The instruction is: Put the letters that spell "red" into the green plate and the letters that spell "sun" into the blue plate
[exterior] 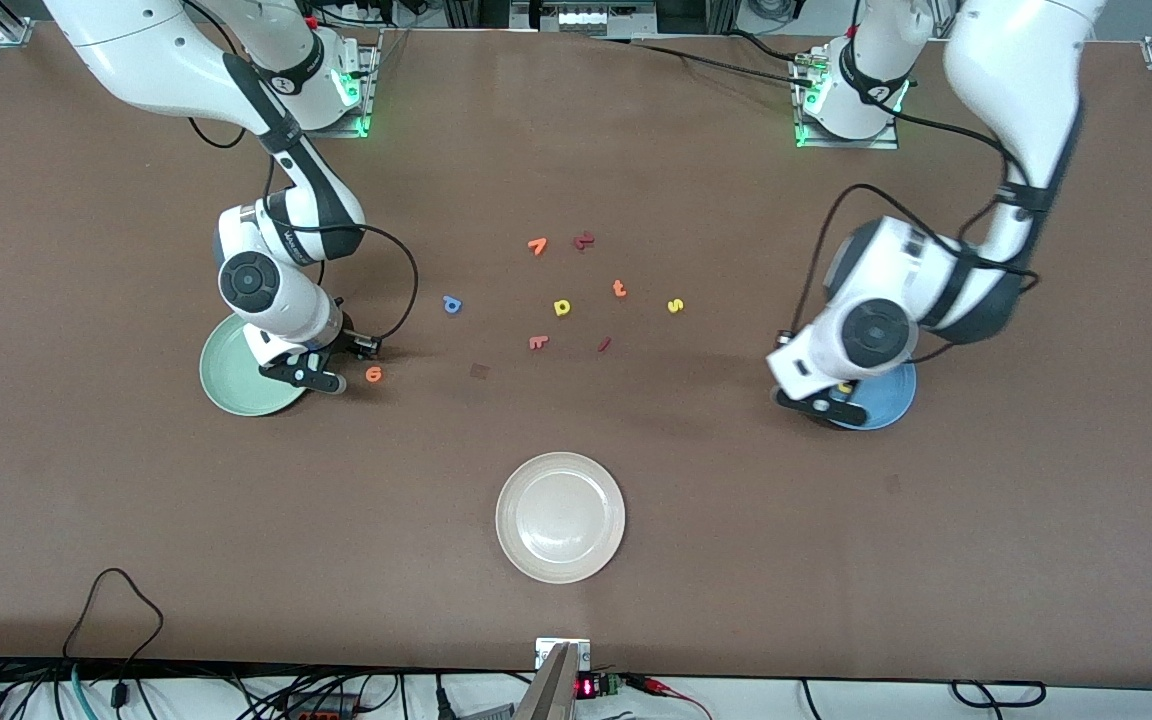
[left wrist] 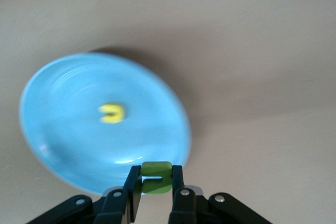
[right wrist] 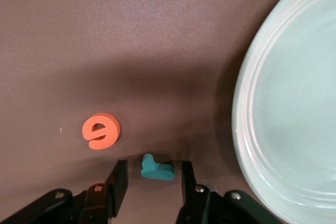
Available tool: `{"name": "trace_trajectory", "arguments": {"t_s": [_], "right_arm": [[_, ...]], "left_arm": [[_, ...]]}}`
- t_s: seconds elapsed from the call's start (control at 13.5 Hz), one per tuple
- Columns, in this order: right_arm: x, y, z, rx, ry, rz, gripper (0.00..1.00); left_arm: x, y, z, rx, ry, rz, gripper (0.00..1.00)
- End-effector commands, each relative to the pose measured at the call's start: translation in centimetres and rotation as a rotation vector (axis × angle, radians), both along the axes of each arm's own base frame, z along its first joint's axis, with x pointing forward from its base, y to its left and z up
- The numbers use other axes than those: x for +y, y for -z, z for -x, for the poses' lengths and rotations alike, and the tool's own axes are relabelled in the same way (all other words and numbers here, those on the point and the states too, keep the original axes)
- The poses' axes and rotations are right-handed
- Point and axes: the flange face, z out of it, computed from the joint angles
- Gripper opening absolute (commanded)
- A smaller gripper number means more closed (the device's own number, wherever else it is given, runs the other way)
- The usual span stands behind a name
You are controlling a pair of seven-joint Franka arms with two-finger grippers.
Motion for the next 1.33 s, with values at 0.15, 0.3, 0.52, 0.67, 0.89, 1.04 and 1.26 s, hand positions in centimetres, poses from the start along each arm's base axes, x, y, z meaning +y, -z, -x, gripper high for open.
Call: {"name": "trace_trajectory", "arguments": {"t_s": [0.15,0.3,0.52,0.67,0.89,1.04,1.26], "right_arm": [[0.1,0.6,0.0,-0.015,0.007,0.001,0.48],[0.0,0.7,-0.1,-0.016,0.007,0.001,0.48],[0.0,0.8,-0.1,-0.015,0.008,0.002,0.45],[-0.3,0.8,-0.1,-0.015,0.013,0.004,0.19],[-0.4,0.7,-0.2,-0.015,0.011,0.005,0.05],[-0.6,0.2,-0.4,-0.023,0.011,0.005,0.03],[-2.6,-4.8,-1.8,-0.05,-0.003,0.027,0.03]], "left_arm": [[4.3,5.1,2.5,0.027,-0.018,0.012,0.16],[4.8,5.9,2.8,0.014,-0.031,0.02,0.52],[4.6,3.7,2.2,-0.017,-0.018,0.021,1.0],[1.7,0.8,1.7,-0.006,0.004,0.029,1.0],[-7.9,-2.4,3.8,0.026,-0.11,0.065,1.0],[-15.0,-1.3,7.1,0.042,-0.236,0.032,1.0],[-21.1,1.4,10.5,-0.047,-0.313,0.088,1.0]]}}
